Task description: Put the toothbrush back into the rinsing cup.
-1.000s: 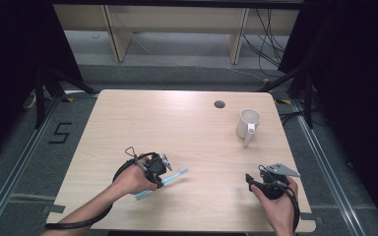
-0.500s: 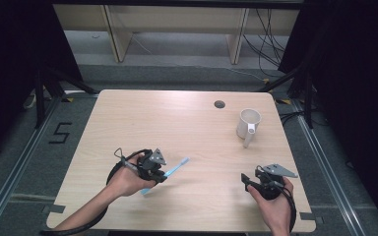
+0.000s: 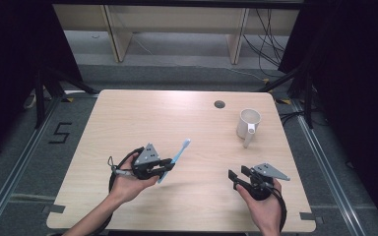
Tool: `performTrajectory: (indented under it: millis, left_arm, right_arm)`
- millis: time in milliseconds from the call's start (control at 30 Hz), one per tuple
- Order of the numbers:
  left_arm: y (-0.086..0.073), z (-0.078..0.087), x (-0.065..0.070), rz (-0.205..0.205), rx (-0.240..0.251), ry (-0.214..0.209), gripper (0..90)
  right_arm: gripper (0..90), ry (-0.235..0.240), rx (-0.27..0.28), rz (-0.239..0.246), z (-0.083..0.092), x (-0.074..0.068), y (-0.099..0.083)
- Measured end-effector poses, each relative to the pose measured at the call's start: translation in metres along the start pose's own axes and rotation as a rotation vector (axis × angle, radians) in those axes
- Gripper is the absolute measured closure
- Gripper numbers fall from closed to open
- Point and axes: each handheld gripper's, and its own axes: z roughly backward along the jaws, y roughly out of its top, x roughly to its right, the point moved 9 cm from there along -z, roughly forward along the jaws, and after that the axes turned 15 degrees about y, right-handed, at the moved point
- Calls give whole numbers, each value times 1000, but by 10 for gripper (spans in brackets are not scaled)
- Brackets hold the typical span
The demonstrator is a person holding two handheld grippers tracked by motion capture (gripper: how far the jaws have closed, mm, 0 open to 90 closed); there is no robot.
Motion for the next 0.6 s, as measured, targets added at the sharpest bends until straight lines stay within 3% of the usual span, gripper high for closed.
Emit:
performTrajectory:
  millis: [133, 200, 233, 267, 333, 367, 400, 433, 567, 600]
  left_arm:
    - [9, 2, -1, 23, 101, 8, 779]
    - [12, 3, 0, 29, 148, 16, 779]
    - [13, 3, 0, 30, 161, 24, 779]
    - [14, 3, 0, 30, 175, 30, 779]
    - [17, 3, 2, 26, 219, 38, 779]
    - [17, 3, 2, 26, 219, 38, 780]
    - [18, 3, 3, 21, 229, 40, 779]
    - [18, 2, 3, 17, 238, 38, 779]
    - [18, 0, 5, 26, 257, 46, 780]
    - [19, -1, 6, 30, 262, 47, 780]
  right_arm:
    - [493, 47, 48, 34, -3, -12, 9]
    - [532, 57, 72, 78, -3, -19, 15]
    - [547, 69, 82, 51, -4, -26, 17]
    - [565, 78, 104, 107, -5, -31, 25]
    - [578, 90, 131, 131, -7, -40, 32]
    - [578, 90, 131, 131, -7, -40, 32]
    - [586, 114, 152, 137, -9, -51, 40]
    - [586, 114, 152, 137, -9, -51, 40]
    - [594, 156, 193, 159, -20, -74, 56]
    - [595, 164, 188, 184, -22, -77, 60]
